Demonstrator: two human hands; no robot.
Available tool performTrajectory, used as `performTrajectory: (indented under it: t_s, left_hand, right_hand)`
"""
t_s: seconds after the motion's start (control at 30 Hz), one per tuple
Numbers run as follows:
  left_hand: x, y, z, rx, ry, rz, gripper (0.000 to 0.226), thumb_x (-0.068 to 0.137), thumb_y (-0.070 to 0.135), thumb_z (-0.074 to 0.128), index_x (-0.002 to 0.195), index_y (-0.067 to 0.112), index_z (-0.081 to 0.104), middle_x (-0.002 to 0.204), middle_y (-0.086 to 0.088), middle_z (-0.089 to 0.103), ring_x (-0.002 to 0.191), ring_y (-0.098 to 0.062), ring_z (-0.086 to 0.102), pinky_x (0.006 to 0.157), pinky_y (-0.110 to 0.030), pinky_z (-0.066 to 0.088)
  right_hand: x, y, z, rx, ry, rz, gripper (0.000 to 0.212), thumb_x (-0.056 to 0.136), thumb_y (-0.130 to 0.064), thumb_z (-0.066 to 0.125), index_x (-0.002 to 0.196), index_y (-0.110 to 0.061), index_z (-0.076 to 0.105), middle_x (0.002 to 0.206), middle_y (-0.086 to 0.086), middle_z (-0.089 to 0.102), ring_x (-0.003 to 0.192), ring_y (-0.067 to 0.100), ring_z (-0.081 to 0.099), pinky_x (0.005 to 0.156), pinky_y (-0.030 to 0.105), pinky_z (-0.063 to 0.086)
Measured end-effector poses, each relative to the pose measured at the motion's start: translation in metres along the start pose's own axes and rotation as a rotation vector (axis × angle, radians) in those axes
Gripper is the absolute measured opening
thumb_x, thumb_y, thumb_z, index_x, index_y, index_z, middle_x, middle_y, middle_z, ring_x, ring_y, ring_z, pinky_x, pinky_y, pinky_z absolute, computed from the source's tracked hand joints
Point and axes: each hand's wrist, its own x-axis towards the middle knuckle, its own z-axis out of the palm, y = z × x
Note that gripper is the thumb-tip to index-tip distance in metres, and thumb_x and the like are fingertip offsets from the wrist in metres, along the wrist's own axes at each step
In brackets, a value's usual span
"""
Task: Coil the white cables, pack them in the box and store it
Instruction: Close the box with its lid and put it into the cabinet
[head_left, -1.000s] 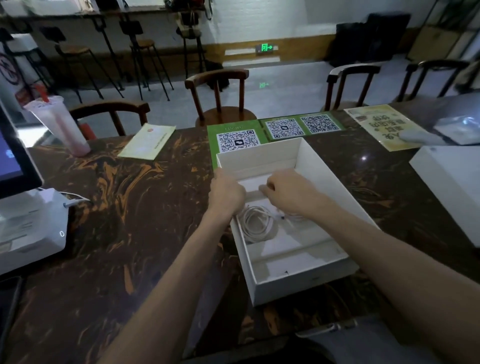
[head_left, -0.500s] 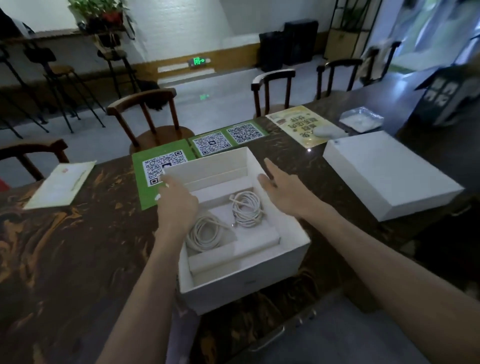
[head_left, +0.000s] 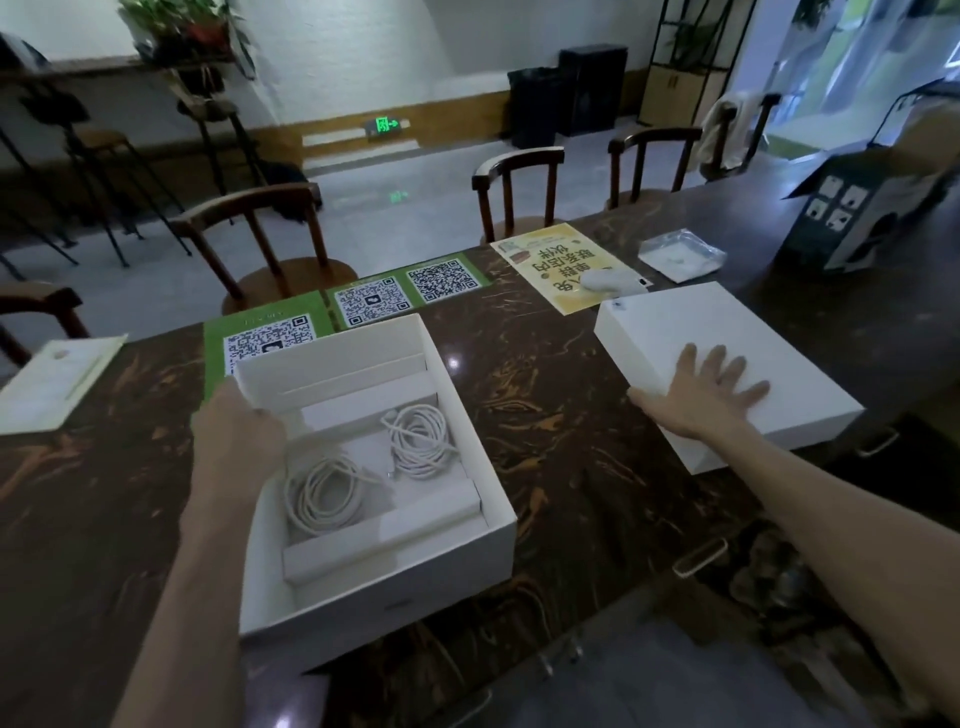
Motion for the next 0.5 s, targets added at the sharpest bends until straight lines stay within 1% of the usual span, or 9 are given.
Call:
performTrajectory:
  t_s: [0.1,0.17,0.2,0.23,0.3,0.37,0.43,0.47,0.5]
  left_hand:
    - [-0.019,0.027,-0.005,-0.065,0.208,0.141,0.041,0.088,-0.004,0.048,0.129,-0.005,0.054,0.124,-0.035,0.055,0.117,-0.048,0.048,0.097,-0.044,0.034]
    - [-0.048,0.069,-0.006,-0.199,0.333,0.285,0.037,0.092,0.001,0.049,0.128,0.002,0.058,0.124,-0.023,0.060,0.116,-0.037,0.054,0.098,-0.038,0.038]
    - [-0.068,0.095,-0.003,-0.283,0.326,0.369,0.033,0.093,0.003,0.050,0.124,0.006,0.061,0.120,-0.014,0.063,0.110,-0.028,0.058,0.095,-0.033,0.043]
    - [-0.089,0.121,0.005,-0.362,0.256,0.453,0.030,0.093,0.004,0.051,0.120,0.010,0.063,0.114,-0.006,0.065,0.102,-0.019,0.061,0.089,-0.025,0.048]
    - [-0.126,0.165,0.038,-0.432,-0.028,0.578,0.027,0.094,0.005,0.053,0.118,0.013,0.064,0.110,0.003,0.064,0.095,-0.008,0.061,0.083,-0.013,0.048]
    - [-0.152,0.191,0.086,-0.401,-0.297,0.583,0.032,0.096,0.009,0.053,0.128,0.013,0.057,0.126,-0.002,0.059,0.114,-0.013,0.057,0.096,-0.020,0.046]
    - [-0.169,0.196,0.128,-0.419,-0.482,0.423,0.042,0.099,0.015,0.049,0.141,0.011,0.045,0.144,-0.007,0.046,0.131,-0.019,0.045,0.105,-0.022,0.032]
    - [-0.175,0.192,0.144,-0.445,-0.502,0.337,0.045,0.101,0.017,0.044,0.144,0.008,0.039,0.149,-0.010,0.041,0.134,-0.021,0.040,0.107,-0.024,0.028]
    - [-0.179,0.186,0.156,-0.464,-0.474,0.274,0.046,0.103,0.019,0.039,0.146,0.004,0.035,0.150,-0.013,0.037,0.135,-0.024,0.038,0.108,-0.027,0.026]
  right_hand:
    - [-0.008,-0.010,-0.002,0.023,-0.061,-0.010,0.119,0.074,-0.091,0.032,0.155,-0.017,-0.012,0.162,0.020,-0.017,0.148,0.048,-0.012,0.113,0.070,-0.002]
    - [-0.015,-0.017,-0.002,0.034,-0.070,-0.029,0.120,0.073,-0.093,0.028,0.155,-0.016,-0.014,0.161,0.021,-0.019,0.148,0.049,-0.014,0.113,0.071,-0.003]
    - [-0.020,-0.021,-0.002,0.053,-0.090,-0.042,0.120,0.072,-0.093,0.027,0.155,-0.016,-0.015,0.161,0.022,-0.020,0.147,0.049,-0.016,0.112,0.071,-0.004]
    - [-0.028,-0.027,-0.001,0.078,-0.115,-0.058,0.120,0.073,-0.093,0.025,0.155,-0.015,-0.015,0.160,0.023,-0.021,0.147,0.050,-0.017,0.111,0.072,-0.005]
    - [-0.048,-0.040,0.005,0.124,-0.138,-0.092,0.114,0.078,-0.088,0.023,0.155,-0.014,-0.015,0.160,0.025,-0.022,0.146,0.051,-0.018,0.111,0.072,-0.006]
    - [-0.071,-0.046,0.009,0.084,-0.143,-0.147,0.103,0.085,-0.075,0.037,0.156,-0.015,-0.009,0.161,0.027,-0.013,0.147,0.051,-0.009,0.112,0.071,0.003]
    - [-0.092,-0.038,0.001,0.047,-0.068,-0.254,0.081,0.092,-0.052,0.052,0.154,-0.014,0.017,0.156,0.027,0.022,0.143,0.045,0.026,0.111,0.058,0.029]
    - [-0.095,-0.030,-0.007,0.063,0.035,-0.310,0.059,0.095,-0.041,0.053,0.144,-0.014,0.037,0.144,0.022,0.045,0.132,0.037,0.046,0.103,0.047,0.041]
    - [-0.091,-0.018,-0.015,0.117,0.140,-0.320,0.039,0.097,-0.034,0.050,0.129,-0.013,0.053,0.127,0.015,0.059,0.117,0.031,0.058,0.091,0.039,0.047]
